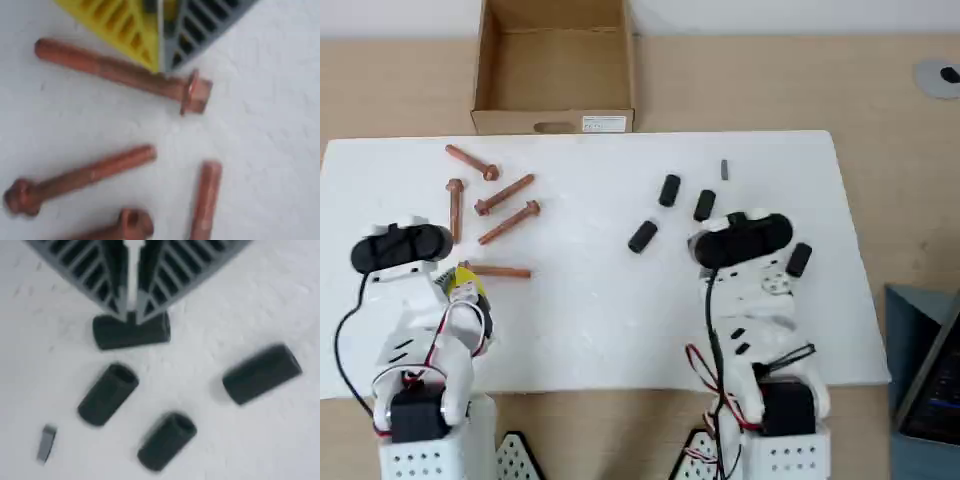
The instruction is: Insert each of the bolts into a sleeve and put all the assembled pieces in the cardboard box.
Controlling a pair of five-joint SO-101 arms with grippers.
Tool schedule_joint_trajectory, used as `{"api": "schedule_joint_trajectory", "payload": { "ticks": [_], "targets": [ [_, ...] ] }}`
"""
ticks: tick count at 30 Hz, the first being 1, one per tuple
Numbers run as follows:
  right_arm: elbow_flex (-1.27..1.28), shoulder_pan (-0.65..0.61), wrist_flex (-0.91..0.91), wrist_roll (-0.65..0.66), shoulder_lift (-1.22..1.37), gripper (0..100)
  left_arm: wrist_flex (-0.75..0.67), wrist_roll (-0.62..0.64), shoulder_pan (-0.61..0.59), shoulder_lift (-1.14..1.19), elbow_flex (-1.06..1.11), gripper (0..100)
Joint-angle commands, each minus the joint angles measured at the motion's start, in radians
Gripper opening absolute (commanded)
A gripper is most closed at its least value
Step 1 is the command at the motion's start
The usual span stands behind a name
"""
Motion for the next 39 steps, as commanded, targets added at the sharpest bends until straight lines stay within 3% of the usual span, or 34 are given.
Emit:
{"api": "schedule_joint_trajectory", "payload": {
  "ticks": [1, 14, 18, 28, 33, 39],
  "targets": [
    [-0.125, 0.01, 0.043, 0.014, 0.021, 1.1, 0.018, -0.011, 0.015, 0.028, -0.117, 1],
    [-0.587, 0.015, 0.08, 0.008, 0.673, 1.2, 0.012, -0.083, 0.009, 0.562, -0.431, 1],
    [-0.754, 0.015, 0.087, 0.012, 0.852, 1.2, 0.018, -0.133, -0.064, 0.694, -0.537, 1],
    [-1.165, 0.015, 0.381, 0.006, 1.362, 1.2, 0.02, -0.184, -0.121, 0.978, -0.64, 1],
    [-1.376, 0.012, 0.465, -0.083, 1.603, 1.2, 0.012, -0.178, -0.118, 1.095, -0.641, 1],
    [-1.606, 0.01, 0.543, -0.091, 1.886, 1.2, -0.023, -0.178, -0.121, 1.194, -0.643, 1]
  ]
}}
